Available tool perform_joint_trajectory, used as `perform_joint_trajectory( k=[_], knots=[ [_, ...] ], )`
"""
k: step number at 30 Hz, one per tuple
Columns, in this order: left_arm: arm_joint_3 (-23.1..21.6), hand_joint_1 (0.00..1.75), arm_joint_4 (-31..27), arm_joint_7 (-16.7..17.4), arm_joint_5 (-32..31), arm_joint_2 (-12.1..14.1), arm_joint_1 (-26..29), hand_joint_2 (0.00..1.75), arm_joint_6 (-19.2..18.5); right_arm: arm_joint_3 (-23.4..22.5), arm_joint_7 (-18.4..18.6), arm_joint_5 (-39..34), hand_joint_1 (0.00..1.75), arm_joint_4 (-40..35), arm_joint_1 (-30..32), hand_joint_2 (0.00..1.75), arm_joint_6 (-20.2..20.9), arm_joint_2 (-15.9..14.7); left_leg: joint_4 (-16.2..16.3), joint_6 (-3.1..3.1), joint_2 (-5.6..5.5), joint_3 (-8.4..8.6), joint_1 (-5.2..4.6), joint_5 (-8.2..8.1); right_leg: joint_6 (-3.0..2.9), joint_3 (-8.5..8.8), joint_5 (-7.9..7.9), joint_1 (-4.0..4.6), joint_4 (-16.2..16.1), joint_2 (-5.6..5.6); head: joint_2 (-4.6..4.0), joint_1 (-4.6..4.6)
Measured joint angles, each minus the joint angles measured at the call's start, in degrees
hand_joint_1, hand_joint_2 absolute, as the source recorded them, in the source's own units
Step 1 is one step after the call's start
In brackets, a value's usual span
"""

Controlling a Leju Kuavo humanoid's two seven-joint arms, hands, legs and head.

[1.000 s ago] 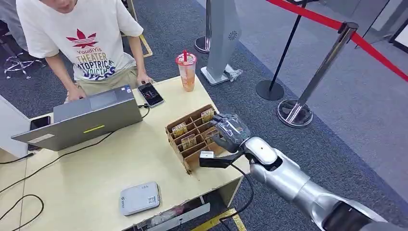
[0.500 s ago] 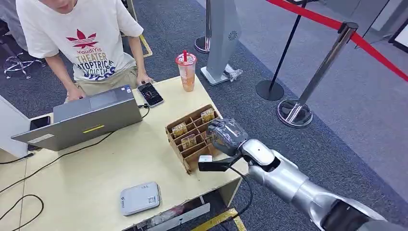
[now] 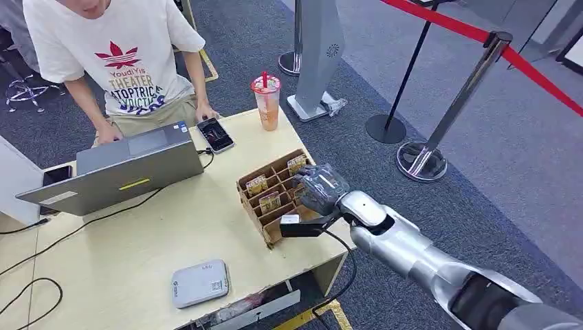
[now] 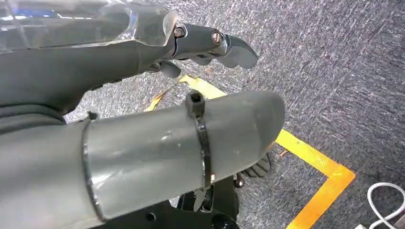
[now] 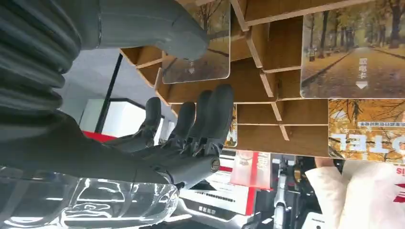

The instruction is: Pass the card to the sensor for recognition and then transmit it.

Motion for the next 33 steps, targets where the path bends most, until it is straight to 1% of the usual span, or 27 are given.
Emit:
perform_joint_trajectory(
  k=[3, 4, 6, 7, 8, 9, 10, 11, 12, 13, 15, 20, 21, 22, 24, 27, 28, 31, 33],
  knots=[
    [0.0, 0.00, 0.0, 0.0, -0.2, 0.0, 0.0, 0.00, 0.0, 0.1, 0.1, -0.8, 0.99, 0.7, -0.6, 1.75, -0.2, 0.0, 0.0, 0.00, 0.00, 0.01, 0.00, 0.00, 0.00, 0.00, 0.00, 0.00, 0.0, 0.00, 0.00, -0.02],
    [0.0, 0.00, 0.0, 0.0, -0.2, 0.0, 0.0, 0.00, -0.1, 0.1, 0.1, -1.0, 1.03, 0.8, -0.7, 1.75, -0.3, 0.0, 0.0, 0.00, 0.00, 0.01, 0.00, 0.00, 0.00, 0.00, 0.00, 0.00, 0.0, 0.00, 0.00, 0.00],
    [0.0, 0.00, 0.0, 0.0, -0.5, 0.1, 0.0, 0.00, -0.2, 0.1, 0.3, -1.0, 1.05, 0.9, -0.7, 1.75, -0.5, 0.0, 0.0, 0.00, 0.00, 0.02, 0.00, 0.00, 0.00, 0.00, 0.00, 0.00, 0.0, 0.00, 0.00, -0.02],
    [0.0, 0.00, 0.0, 0.0, -0.6, 0.1, 0.0, 0.00, -0.4, 0.1, 0.4, -1.0, 1.01, 0.9, -0.6, 1.75, -0.6, 0.0, 0.0, 0.00, 0.00, 0.03, 0.00, 0.00, 0.00, 0.00, 0.00, 0.00, 0.0, 0.01, 0.00, 0.00],
    [0.0, 0.00, 0.0, 0.0, -0.6, 0.2, 0.0, 0.00, -0.5, 0.1, 0.5, -1.1, 1.03, 0.9, -0.6, 1.75, -0.6, -0.1, 0.0, 0.00, 0.00, 0.03, 0.00, 0.00, 0.00, 0.00, 0.00, 0.00, 0.0, 0.01, 0.00, -0.02],
    [0.0, 0.00, 0.0, 0.0, -0.7, 0.2, 0.0, 0.00, -0.6, 0.0, 0.6, -1.3, 1.01, 0.9, -0.6, 1.75, -0.6, -0.3, 0.0, 0.00, 0.01, 0.03, 0.00, 0.00, 0.00, 0.00, 0.00, 0.00, 0.0, 0.01, 0.00, 0.00],
    [0.0, 0.00, 0.0, 0.0, -0.8, 0.3, 0.0, 0.00, -0.7, 0.0, 0.7, -1.7, 1.06, 0.9, -0.6, 1.75, -0.6, -0.4, 0.0, 0.00, 0.00, 0.03, 0.00, 0.00, 0.00, 0.00, 0.00, 0.00, 0.0, 0.01, 0.00, -0.02],
    [0.0, 0.00, 0.0, 0.0, -0.8, 0.4, 0.1, 0.00, -0.7, -0.1, 0.7, -1.8, 1.06, 0.9, -0.5, 1.75, -0.6, -0.6, 0.0, 0.00, 0.00, 0.02, 0.00, 0.00, 0.00, 0.00, 0.00, 0.00, 0.0, 0.01, 0.00, 0.00],
    [0.0, 0.00, 0.0, 0.0, -0.9, 0.5, 0.1, 0.00, -0.7, -0.1, 0.7, -2.0, 1.03, 0.9, -0.5, 1.75, -0.6, -0.8, 0.0, 0.00, 0.00, 0.02, 0.00, 0.00, 0.00, 0.00, 0.00, 0.00, 0.0, 0.01, 0.00, -0.02],
    [0.0, 0.00, 0.0, 0.0, -0.9, 0.5, 0.1, 0.00, -0.7, -0.1, 0.7, -2.0, 1.05, 0.9, -0.5, 1.75, -0.6, -0.9, 0.0, 0.00, 0.00, 0.02, 0.00, 0.00, 0.00, 0.00, 0.00, 0.00, 0.0, 0.01, 0.00, -0.02],
    [0.0, 0.00, 0.1, 0.2, -0.9, 0.6, 0.1, 0.00, -0.7, -0.1, 0.6, -2.1, 1.01, 1.0, -0.5, 1.75, -0.5, -1.2, 0.0, 0.00, 0.00, 0.01, 0.00, 0.00, 0.00, 0.00, 0.00, 0.00, 0.0, 0.01, 0.00, -0.02],
    [0.0, 0.00, 0.4, 0.5, -0.7, 0.9, 0.1, 0.00, -0.6, -0.1, 0.4, -2.8, 0.99, 1.4, -0.9, 1.75, -0.3, -1.4, 0.0, 0.00, 0.00, 0.02, 0.00, 0.00, 0.00, 0.00, 0.00, 0.00, 0.0, 0.01, 0.00, -0.02],
    [0.0, 0.00, 0.4, 0.5, -0.7, 1.0, 0.2, 0.00, -0.6, -0.1, 0.4, -2.8, 0.96, 1.6, -1.0, 1.75, -0.2, -1.4, 0.0, 0.00, 0.00, 0.02, 0.00, 0.00, 0.00, 0.00, 0.00, 0.00, 0.0, 0.01, 0.00, 0.00],
    [0.0, 0.00, 0.4, 0.5, -0.6, 1.0, 0.2, 0.00, -0.6, -0.1, 0.4, -2.8, 0.98, 1.7, -1.1, 1.75, -0.2, -1.4, 0.0, 0.00, 0.00, 0.02, 0.00, 0.00, 0.00, 0.00, 0.00, 0.00, 0.0, 0.01, 0.00, -0.02],
    [0.0, 0.00, 0.4, 0.5, -0.6, 1.0, 0.2, 0.00, -0.6, -0.1, 0.2, -2.9, 0.91, 1.9, -1.3, 1.75, -0.2, -1.5, 0.0, 0.00, 0.00, 0.02, 0.00, 0.00, 0.00, 0.00, 0.00, 0.00, 0.0, 0.01, 0.00, -0.02],
    [0.0, 0.00, 0.4, 0.5, -0.5, 1.0, 0.2, 0.00, -0.6, -0.1, 0.1, -3.0, 0.89, 2.2, -1.5, 1.75, 0.1, -1.8, 0.0, 0.00, 0.00, 0.01, 0.00, 0.00, 0.00, 0.00, 0.00, 0.00, 0.0, 0.00, 0.00, 0.00],
    [0.0, 0.00, 0.5, 0.5, -0.5, 1.1, 0.2, 0.00, -0.7, -0.1, 0.1, -3.0, 0.93, 2.2, -1.6, 1.75, 0.1, -1.9, 0.0, 0.00, 0.00, 0.01, 0.00, 0.00, 0.00, 0.00, 0.00, 0.00, 0.0, 0.01, 0.00, 0.00],
    [0.0, 0.00, 0.7, 0.5, -0.5, 1.2, 0.2, 0.00, -0.7, -0.1, 0.0, -3.0, 0.91, 2.5, -1.7, 1.75, 0.2, -2.1, 0.0, 0.00, 0.00, 0.01, 0.00, 0.00, 0.00, 0.00, 0.00, 0.00, 0.0, 0.01, 0.00, 0.00],
    [0.0, 0.00, 0.9, 0.5, -0.5, 1.4, 0.2, 0.00, -0.7, -0.1, 0.0, -3.1, 0.94, 2.6, -1.8, 1.75, 0.4, -2.2, 0.0, 0.00, 0.00, 0.00, 0.00, 0.00, 0.00, 0.00, 0.00, 0.00, 0.0, 0.00, 0.00, 0.00]
  ],
)
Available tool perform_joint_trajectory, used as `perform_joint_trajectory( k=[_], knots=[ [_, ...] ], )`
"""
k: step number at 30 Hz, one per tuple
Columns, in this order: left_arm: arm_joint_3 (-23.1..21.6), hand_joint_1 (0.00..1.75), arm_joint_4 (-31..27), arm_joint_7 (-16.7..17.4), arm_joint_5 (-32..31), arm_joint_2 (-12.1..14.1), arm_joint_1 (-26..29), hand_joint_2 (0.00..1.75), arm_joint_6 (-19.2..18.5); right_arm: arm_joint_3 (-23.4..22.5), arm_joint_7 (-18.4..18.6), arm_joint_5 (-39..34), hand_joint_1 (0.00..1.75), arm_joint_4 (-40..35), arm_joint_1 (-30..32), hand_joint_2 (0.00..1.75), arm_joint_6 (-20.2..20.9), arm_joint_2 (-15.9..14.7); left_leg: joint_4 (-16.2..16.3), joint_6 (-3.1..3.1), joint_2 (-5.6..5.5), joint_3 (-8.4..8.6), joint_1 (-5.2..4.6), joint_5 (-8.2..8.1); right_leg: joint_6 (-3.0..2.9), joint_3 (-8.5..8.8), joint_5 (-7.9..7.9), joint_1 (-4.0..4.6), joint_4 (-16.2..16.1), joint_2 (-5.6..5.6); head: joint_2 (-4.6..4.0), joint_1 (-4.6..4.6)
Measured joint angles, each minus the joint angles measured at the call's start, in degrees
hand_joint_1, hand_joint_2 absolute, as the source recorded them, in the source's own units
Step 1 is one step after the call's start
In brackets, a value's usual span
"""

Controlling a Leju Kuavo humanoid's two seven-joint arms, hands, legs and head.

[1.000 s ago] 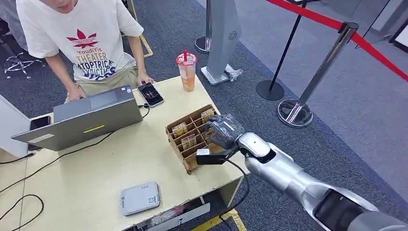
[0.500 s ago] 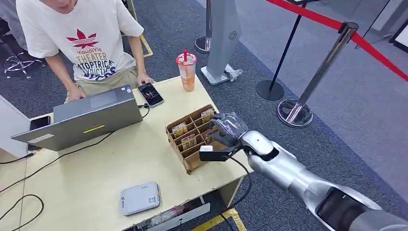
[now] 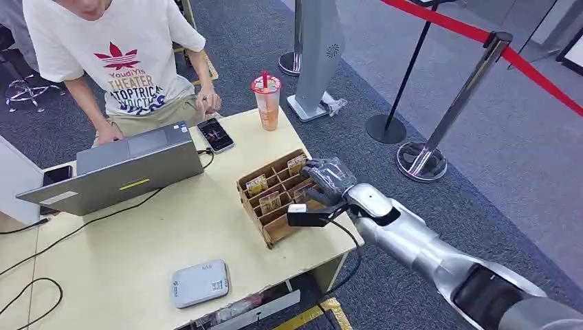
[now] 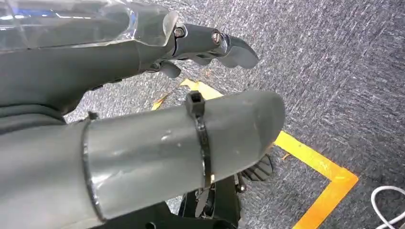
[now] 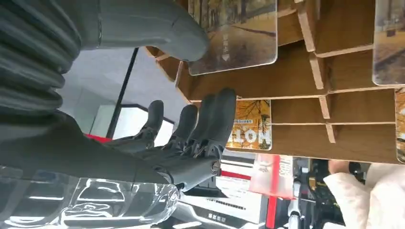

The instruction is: Pass the card to the sensor for recognition and then transmit it.

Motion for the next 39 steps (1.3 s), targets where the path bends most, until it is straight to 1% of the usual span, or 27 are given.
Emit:
perform_joint_trajectory(
  k=[2, 3, 4, 6, 10, 20, 21, 25, 26, 28, 29, 33, 34, 36, 39],
  knots=[
    [0.0, 0.00, 0.0, 0.0, 0.1, 0.1, 0.0, 0.00, 0.0, 0.0, 0.0, -0.3, 0.94, 0.3, -0.3, 1.75, 0.3, -0.1, 0.0, 0.00, 0.00, 0.00, 0.00, 0.00, 0.00, 0.00, 0.00, 0.00, 0.0, 0.01, 0.00, -0.02],
    [0.0, 0.00, 0.1, 0.0, 0.1, 0.1, 0.0, 0.00, 0.0, 0.1, 0.0, -0.5, 0.98, 0.3, -0.4, 1.75, 0.4, -0.2, 0.0, 0.00, 0.00, 0.01, 0.00, 0.00, 0.00, 0.00, 0.00, 0.00, 0.0, 0.01, 0.00, -0.02],
    [0.0, 0.00, 0.2, 0.0, 0.1, 0.2, 0.0, 0.00, 0.0, 0.1, 0.0, -0.7, 0.94, 0.5, -0.5, 1.75, 0.5, -0.2, 0.0, 0.00, 0.00, 0.01, 0.00, 0.00, 0.00, 0.00, 0.00, 0.00, 0.0, 0.00, 0.00, 0.00],
    [0.0, 0.00, 0.3, 0.0, 0.1, 0.2, 0.1, 0.00, -0.1, 0.1, 0.0, -0.8, 0.98, 0.5, -0.6, 1.75, 0.5, -0.3, 0.0, 0.00, 0.00, 0.01, 0.00, 0.00, 0.00, 0.00, 0.00, 0.00, 0.0, 0.00, 0.00, -0.02],
    [0.0, 0.00, 0.5, 0.0, 0.1, 0.4, 0.1, 0.00, -0.2, 0.3, -0.1, -0.9, 0.94, 0.9, -0.8, 1.75, 0.9, -0.4, 0.0, 0.00, 0.00, 0.01, 0.00, 0.00, 0.00, 0.00, 0.00, 0.00, 0.0, 0.00, 0.00, -0.02],
    [0.7, 0.00, 0.9, 0.0, 0.3, 0.7, 0.2, 0.00, -0.2, 1.5, -0.2, -1.6, 0.96, 1.7, -1.5, 1.75, 1.5, -1.1, 0.0, 0.00, 0.00, 0.01, 0.00, 0.00, 0.00, 0.00, 0.00, 0.00, 0.0, 0.00, 0.00, 0.00],
    [0.7, 0.00, 1.0, 0.0, 0.3, 0.7, 0.2, 0.00, -0.2, 1.5, -0.2, -1.6, 0.91, 1.8, -1.5, 1.75, 1.5, -1.1, 0.0, 0.00, 0.00, 0.01, 0.00, 0.00, 0.00, 0.00, 0.00, 0.00, 0.0, 0.00, 0.00, -0.02],
    [0.8, 0.00, 1.0, 0.0, 0.3, 0.7, 0.1, 0.00, 0.0, 1.8, 0.1, -2.0, 0.96, 1.8, -1.7, 1.75, 1.9, -1.3, 0.0, 0.00, 0.00, 0.01, 0.00, 0.00, 0.00, 0.00, 0.00, 0.00, 0.0, 0.00, 0.00, 0.00],
    [0.8, 0.00, 1.0, -0.1, 0.3, 0.7, 0.1, 0.00, 0.0, 1.9, 0.2, -2.3, 0.99, 1.8, -1.9, 1.75, 2.1, -1.4, 0.0, 0.00, 0.00, 0.01, 0.00, 0.00, 0.00, 0.00, 0.00, 0.00, 0.0, 0.00, 0.00, -0.02],
    [0.9, 0.00, 1.0, -0.2, 0.4, 0.7, 0.1, 0.00, 0.1, 2.4, 0.5, -3.1, 1.15, 1.8, -2.2, 1.75, 2.7, -1.8, 0.0, 0.00, 0.00, 0.02, 0.00, 0.00, 0.00, 0.00, 0.00, 0.00, 0.0, 0.00, 0.00, 0.00],
    [0.9, 0.00, 1.0, -0.4, 0.5, 0.7, 0.1, 0.00, 0.2, 2.6, 0.5, -3.2, 1.29, 1.8, -2.5, 1.75, 2.9, -2.0, 0.0, 0.00, 0.00, 0.01, 0.00, 0.00, 0.00, 0.00, 0.00, 0.00, 0.0, 0.00, 0.00, -0.02],
    [0.9, 0.00, 1.0, -0.6, 0.5, 0.7, 0.2, 0.00, 0.2, 3.4, 0.6, -4.1, 1.69, 2.1, -3.2, 1.75, 4.0, -2.7, 0.0, 0.00, 0.00, 0.01, 0.00, 0.00, 0.00, 0.00, 0.00, 0.00, 0.0, 0.00, 0.00, -0.02],
    [0.9, 0.00, 1.0, -0.6, 0.5, 0.7, 0.2, 0.00, 0.2, 3.5, 0.6, -4.2, 1.75, 2.2, -3.3, 1.75, 4.0, -2.9, 0.0, 0.00, 0.00, 0.01, 0.00, 0.00, 0.00, 0.00, 0.00, 0.00, 0.0, 0.00, 0.00, 0.00],
    [0.9, 0.00, 1.0, -0.7, 0.5, 0.7, 0.2, 0.00, 0.2, 3.8, 0.6, -5.0, 1.73, 2.2, -3.6, 1.75, 4.4, -3.4, 0.0, 0.00, 0.00, 0.01, 0.00, 0.00, 0.00, 0.00, 0.00, 0.00, 0.0, 0.00, 0.00, -0.02],
    [0.9, 0.00, 1.0, -0.7, 0.5, 0.7, 0.3, 0.00, 0.2, 4.1, 0.3, -5.1, 1.75, 2.2, -3.8, 1.75, 4.7, -4.1, 0.0, 0.00, 0.00, 0.01, 0.00, 0.00, 0.00, 0.00, 0.00, 0.00, 0.0, 0.00, 0.00, 0.00]
  ],
)
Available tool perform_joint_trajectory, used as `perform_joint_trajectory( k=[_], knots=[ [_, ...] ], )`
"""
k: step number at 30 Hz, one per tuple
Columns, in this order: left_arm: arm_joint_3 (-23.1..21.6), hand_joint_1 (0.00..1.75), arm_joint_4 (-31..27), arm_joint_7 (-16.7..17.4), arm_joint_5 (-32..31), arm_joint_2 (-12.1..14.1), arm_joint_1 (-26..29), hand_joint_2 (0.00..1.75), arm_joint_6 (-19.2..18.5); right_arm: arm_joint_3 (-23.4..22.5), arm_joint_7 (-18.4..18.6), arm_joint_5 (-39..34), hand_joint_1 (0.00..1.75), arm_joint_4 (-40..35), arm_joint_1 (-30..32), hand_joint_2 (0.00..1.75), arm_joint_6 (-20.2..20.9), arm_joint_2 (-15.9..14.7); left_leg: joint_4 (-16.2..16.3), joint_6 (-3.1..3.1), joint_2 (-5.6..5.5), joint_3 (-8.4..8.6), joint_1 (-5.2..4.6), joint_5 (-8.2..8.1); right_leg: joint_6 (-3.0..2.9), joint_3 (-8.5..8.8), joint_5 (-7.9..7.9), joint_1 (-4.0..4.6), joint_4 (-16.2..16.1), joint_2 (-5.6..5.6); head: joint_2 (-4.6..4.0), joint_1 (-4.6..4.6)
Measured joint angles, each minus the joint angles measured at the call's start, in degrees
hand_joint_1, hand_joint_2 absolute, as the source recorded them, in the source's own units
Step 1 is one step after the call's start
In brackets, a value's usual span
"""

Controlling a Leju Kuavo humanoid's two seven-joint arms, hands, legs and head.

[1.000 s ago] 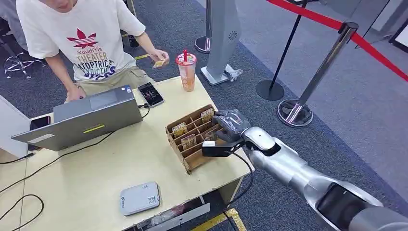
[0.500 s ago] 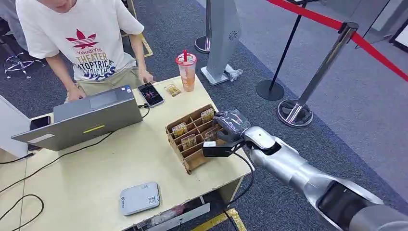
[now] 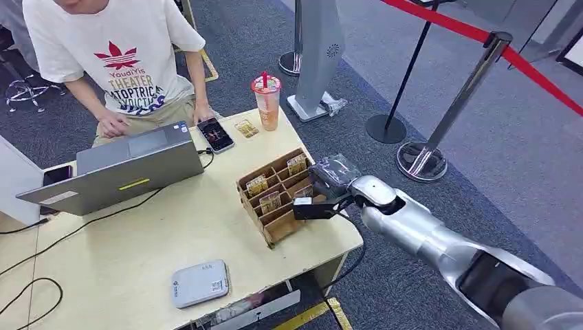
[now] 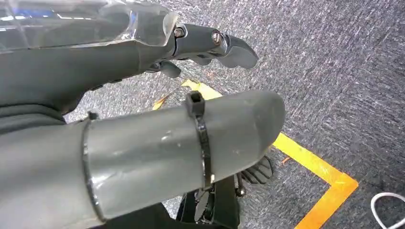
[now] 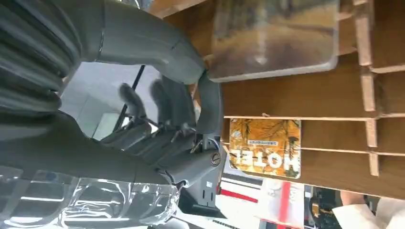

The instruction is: Pass the card to the sensor for recognition and then transmit it.

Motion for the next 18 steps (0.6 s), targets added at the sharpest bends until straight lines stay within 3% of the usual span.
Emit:
perform_joint_trajectory(
  k=[15, 18],
  knots=[
    [0.0, 0.00, 0.4, 0.0, -0.1, 0.2, 0.3, 0.00, 0.0, 0.9, 0.2, -3.1, 1.75, 0.0, -0.9, 1.75, 1.3, -1.5, 0.0, 0.00, 0.00, 0.00, 0.00, 0.00, 0.00, 0.00, 0.00, 0.00, 0.0, 0.01, 0.00, -0.02],
    [0.0, 0.00, 0.5, 0.0, -0.1, 0.3, 0.4, 0.00, 0.0, 1.1, -0.1, -4.1, 1.54, 0.1, -1.9, 1.75, 2.4, -1.5, 0.0, 0.00, 0.01, 0.00, 0.00, 0.00, 0.00, 0.00, 0.00, 0.00, 0.0, 0.01, 0.00, -0.02]
  ],
)
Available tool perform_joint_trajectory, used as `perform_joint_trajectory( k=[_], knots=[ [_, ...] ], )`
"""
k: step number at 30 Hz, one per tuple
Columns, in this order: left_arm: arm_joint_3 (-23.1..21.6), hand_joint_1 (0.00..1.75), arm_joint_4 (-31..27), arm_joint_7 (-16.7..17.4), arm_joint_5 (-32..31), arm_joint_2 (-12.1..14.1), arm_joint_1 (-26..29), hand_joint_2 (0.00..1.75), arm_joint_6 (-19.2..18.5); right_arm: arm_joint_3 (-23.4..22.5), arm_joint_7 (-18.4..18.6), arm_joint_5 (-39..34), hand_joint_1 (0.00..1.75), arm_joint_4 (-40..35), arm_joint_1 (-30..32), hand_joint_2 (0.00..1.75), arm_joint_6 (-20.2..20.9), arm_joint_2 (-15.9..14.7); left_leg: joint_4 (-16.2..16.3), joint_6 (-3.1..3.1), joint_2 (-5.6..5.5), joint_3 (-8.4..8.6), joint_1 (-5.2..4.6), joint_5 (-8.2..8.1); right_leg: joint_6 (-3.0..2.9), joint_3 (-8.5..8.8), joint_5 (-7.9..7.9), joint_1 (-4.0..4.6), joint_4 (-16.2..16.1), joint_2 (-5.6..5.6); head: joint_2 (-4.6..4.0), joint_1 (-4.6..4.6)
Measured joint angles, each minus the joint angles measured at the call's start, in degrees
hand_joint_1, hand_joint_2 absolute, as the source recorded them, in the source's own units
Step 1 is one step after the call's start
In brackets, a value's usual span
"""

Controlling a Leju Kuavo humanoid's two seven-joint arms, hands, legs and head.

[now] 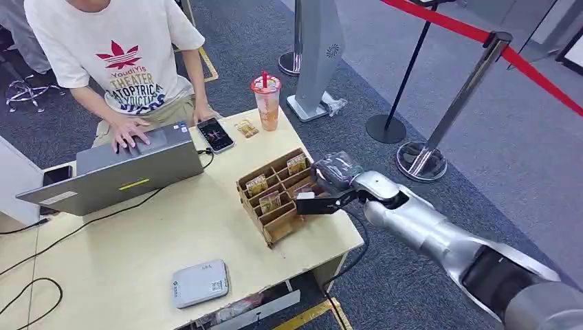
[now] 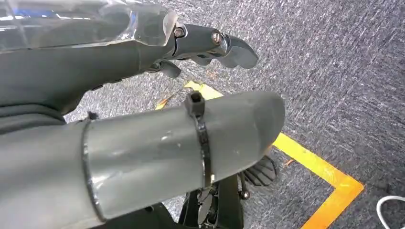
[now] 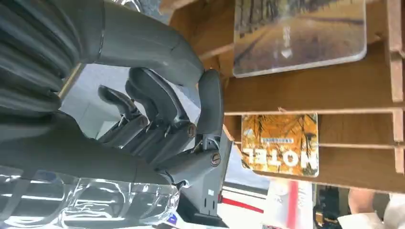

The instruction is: Pass the card to the sensor for recognition and then transmit it.

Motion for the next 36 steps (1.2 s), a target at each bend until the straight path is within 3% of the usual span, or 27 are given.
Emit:
perform_joint_trajectory(
  k=[4, 5, 7, 8, 10, 11, 15, 23, 25, 31, 36],
  knots=[
    [0.0, 0.00, 0.0, 0.0, 0.1, 0.1, 0.0, 0.00, 0.0, 0.7, -0.1, 0.0, 1.54, 0.4, -1.8, 1.75, 1.0, 0.0, 0.0, 0.00, -0.01, 0.00, 0.00, 0.00, 0.00, 0.00, 0.00, 0.00, 0.0, -0.01, 0.00, 0.00],
    [0.0, 0.00, 0.0, 0.0, 0.1, 0.1, 0.0, 0.00, 0.0, 0.7, -0.1, 0.0, 1.24, 0.5, -2.1, 1.75, 1.1, 0.0, 0.0, 0.00, -0.01, 0.00, 0.00, 0.00, 0.00, 0.00, 0.00, 0.00, 0.0, -0.02, 0.00, 0.00],
    [0.0, 0.00, 0.0, 0.0, 0.2, 0.1, 0.0, 0.00, 0.0, 0.9, -0.1, 0.0, 0.94, 0.7, -2.5, 1.75, 1.2, 0.0, 0.0, 0.00, -0.01, -0.01, 0.00, 0.00, 0.00, 0.00, 0.00, 0.00, 0.0, -0.02, 0.00, 0.00],
    [0.0, 0.00, 0.0, 0.0, 0.2, 0.1, 0.0, 0.00, 0.0, 1.0, -0.1, 0.0, 0.68, 0.7, -2.7, 1.75, 1.2, 0.0, 0.0, 0.00, -0.01, -0.01, 0.00, 0.00, 0.00, 0.00, 0.00, 0.00, 0.0, -0.02, 0.00, 0.00],
    [0.0, 0.00, 0.0, 0.0, 0.3, 0.1, 0.0, 0.00, 0.0, 1.1, -0.1, 0.0, 0.68, 0.9, -3.0, 1.75, 1.3, 0.1, 0.0, 0.00, -0.01, -0.02, 0.00, 0.00, 0.00, 0.00, 0.00, 0.00, 0.0, -0.01, 0.00, 0.00],
    [0.0, 0.00, 0.0, 0.0, 0.4, 0.1, 0.0, 0.00, 0.0, 1.3, -0.1, 0.0, 0.54, 1.1, -3.2, 1.75, 1.3, 0.2, 0.0, 0.00, -0.01, -0.01, 0.00, 0.00, 0.00, 0.00, 0.00, 0.00, 0.0, -0.01, 0.00, 0.00],
    [0.1, 0.00, 0.0, -0.1, 0.6, 0.0, 0.0, 0.00, 0.1, 2.0, -0.1, 0.0, 0.38, 1.3, -3.8, 1.75, 1.4, 0.4, 0.0, 0.00, -0.01, -0.01, 0.00, 0.00, 0.00, 0.00, 0.00, 0.00, 0.0, -0.02, 0.00, 0.02],
    [0.2, 0.00, 0.0, -1.0, 0.8, -0.4, -0.1, 0.00, 0.2, 2.4, 1.0, -1.0, 0.44, -1.5, -3.5, 1.75, 1.5, -0.2, 0.0, 0.00, 0.00, 0.02, 0.00, 0.00, 0.00, -0.01, 0.00, 0.00, 0.0, -0.01, 0.00, 0.00],
    [0.2, 0.00, 0.0, -1.0, 0.8, -0.5, -0.1, 0.00, 0.2, 2.3, 1.3, -1.0, 0.54, -2.5, -2.9, 1.75, 1.5, -0.5, 0.0, 0.00, 0.00, 0.02, 0.00, 0.00, 0.00, -0.01, 0.00, 0.00, 0.0, 0.00, 0.00, 0.00],
    [0.4, 0.00, 0.0, -1.4, 0.9, -0.9, -0.3, 0.00, 0.5, 2.2, 2.1, -1.3, 1.15, -5.9, -1.5, 1.75, 1.8, -1.9, 0.0, 0.00, 0.00, 0.02, 0.00, 0.00, 0.00, -0.02, 0.00, 0.00, 0.0, 0.02, 0.00, 0.00],
    [0.6, 0.00, 0.0, -1.4, 1.0, -1.2, -0.8, 0.00, 0.6, 1.9, 2.4, -0.7, 1.20, -7.4, -0.8, 1.75, 2.1, -2.2, 0.0, 0.00, 0.00, 0.03, 0.00, 0.00, 0.00, -0.01, 0.00, 0.00, 0.0, 0.02, 0.00, 0.00]
  ],
)
